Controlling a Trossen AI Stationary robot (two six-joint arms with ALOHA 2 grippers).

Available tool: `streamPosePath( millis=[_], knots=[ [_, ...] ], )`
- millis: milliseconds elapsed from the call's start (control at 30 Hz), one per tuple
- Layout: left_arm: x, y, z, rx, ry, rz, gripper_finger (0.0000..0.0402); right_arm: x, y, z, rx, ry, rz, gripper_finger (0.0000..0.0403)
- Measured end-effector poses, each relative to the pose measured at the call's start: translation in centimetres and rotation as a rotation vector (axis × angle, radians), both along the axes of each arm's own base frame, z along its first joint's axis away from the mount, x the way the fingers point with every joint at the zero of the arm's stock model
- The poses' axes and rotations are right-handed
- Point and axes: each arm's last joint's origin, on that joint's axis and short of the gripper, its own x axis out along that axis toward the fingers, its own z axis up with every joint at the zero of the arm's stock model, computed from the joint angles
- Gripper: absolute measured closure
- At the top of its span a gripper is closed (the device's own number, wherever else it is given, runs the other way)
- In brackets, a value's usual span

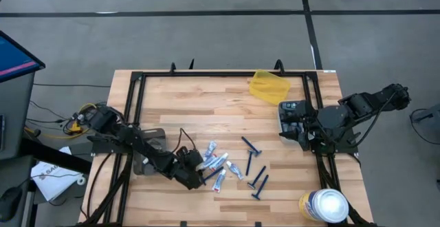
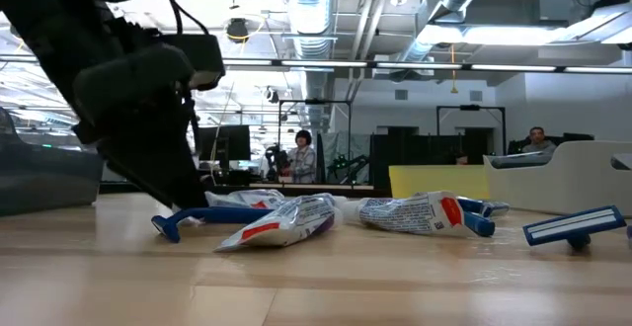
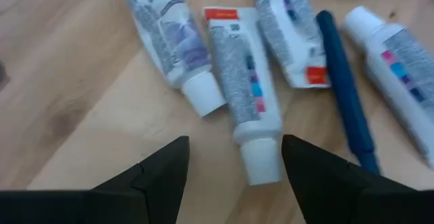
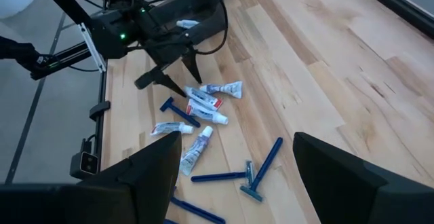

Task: Pick & Place Travel size toiletries
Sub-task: Put the white toothpaste into the black bin

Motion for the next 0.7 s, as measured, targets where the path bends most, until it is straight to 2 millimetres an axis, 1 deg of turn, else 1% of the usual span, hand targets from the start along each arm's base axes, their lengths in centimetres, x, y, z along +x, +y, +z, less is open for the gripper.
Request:
streamPosePath(
  millis=[200, 300, 433, 700],
  knots=[
    [-0.14, -0.15, 0.26, 0.026, 0.01, -0.049, 0.0171, -0.01, 0.0, 0.0, -0.002, 0.0, 0.001, 0.0127],
    [-0.11, -0.16, 0.28, 0.05, 0.018, -0.085, 0.0181, -0.01, 0.0, 0.01, -0.002, -0.001, 0.002, 0.0127],
    [-0.12, -0.16, 0.27, 0.074, 0.028, -0.117, 0.0209, -0.01, 0.0, 0.01, -0.002, 0.0, 0.002, 0.0127],
    [-0.13, -0.2, 0.25, 0.06, 0.035, -0.126, 0.0279, -0.01, 0.0, 0.01, -0.002, -0.001, 0.001, 0.0127]
  ],
)
